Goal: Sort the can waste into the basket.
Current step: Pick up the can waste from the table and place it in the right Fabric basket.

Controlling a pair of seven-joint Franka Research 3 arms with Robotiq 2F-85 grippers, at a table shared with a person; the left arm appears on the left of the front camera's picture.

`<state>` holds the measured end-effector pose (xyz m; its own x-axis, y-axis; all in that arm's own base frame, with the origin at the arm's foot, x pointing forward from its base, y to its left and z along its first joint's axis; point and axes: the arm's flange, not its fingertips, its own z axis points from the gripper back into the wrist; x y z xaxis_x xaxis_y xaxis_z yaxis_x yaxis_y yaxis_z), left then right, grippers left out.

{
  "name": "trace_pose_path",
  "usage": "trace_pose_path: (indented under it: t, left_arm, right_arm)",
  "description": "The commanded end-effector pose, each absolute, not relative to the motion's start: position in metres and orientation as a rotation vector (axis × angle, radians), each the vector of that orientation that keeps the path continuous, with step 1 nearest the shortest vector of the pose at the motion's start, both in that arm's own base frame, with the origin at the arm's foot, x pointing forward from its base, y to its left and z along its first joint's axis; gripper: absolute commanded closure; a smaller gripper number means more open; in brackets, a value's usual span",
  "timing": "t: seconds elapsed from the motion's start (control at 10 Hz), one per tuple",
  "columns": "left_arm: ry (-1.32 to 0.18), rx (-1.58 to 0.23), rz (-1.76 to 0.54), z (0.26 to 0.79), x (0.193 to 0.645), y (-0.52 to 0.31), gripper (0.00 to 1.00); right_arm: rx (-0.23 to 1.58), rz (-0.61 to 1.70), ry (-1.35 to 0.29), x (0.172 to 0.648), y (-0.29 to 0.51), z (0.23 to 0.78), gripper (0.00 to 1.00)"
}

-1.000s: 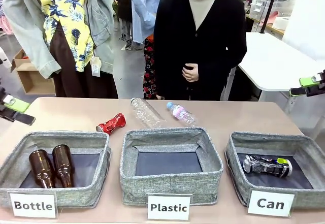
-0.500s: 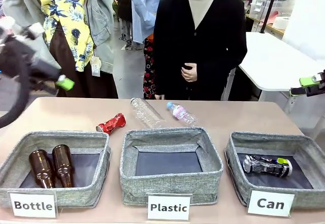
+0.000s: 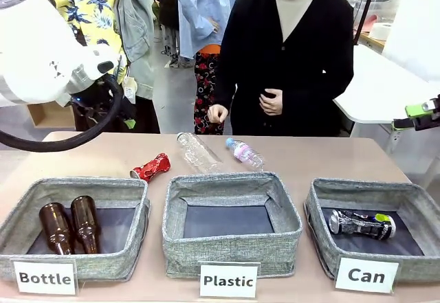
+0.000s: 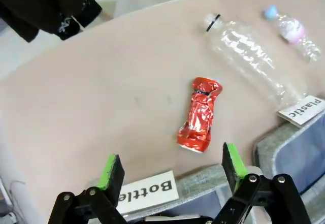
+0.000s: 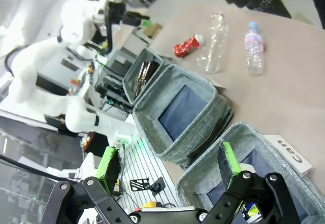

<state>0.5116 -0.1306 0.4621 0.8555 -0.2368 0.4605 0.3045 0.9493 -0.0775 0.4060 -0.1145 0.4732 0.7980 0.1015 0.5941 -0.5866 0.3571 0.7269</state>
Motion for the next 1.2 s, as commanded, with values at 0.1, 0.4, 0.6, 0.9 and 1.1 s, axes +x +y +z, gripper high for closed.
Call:
trace_pose_path:
  t: [0.1, 0.4, 0.6, 0.9, 1.1]
  left_arm:
    - [-0.464, -0.150, -0.286, 0.462, 0.512, -0.131, 0.00]
    - [-0.392, -0.132, -0.432, 0.429, 0.528, -0.149, 0.00]
    - [-0.375, -0.158, -0.591, 0.406, 0.532, -0.155, 0.00]
    - [-0.526, -0.375, -0.516, 0.440, 0.500, -0.063, 0.00]
    - [-0.595, -0.496, -0.489, 0.439, 0.462, 0.012, 0.00]
  right_arm:
    - [1.126, 0.492, -0.502, 0.405, -0.117, 0.476, 0.00]
    - [1.126, 0.492, -0.502, 0.405, -0.117, 0.476, 0.00]
    - [1.126, 0.492, -0.502, 0.405, -0.117, 0.476, 0.00]
    - [1.126, 0.492, -0.502, 0.405, -0.117, 0.476, 0.00]
    - [1.126, 0.492, -0.502, 0.405, -0.117, 0.476, 0.00]
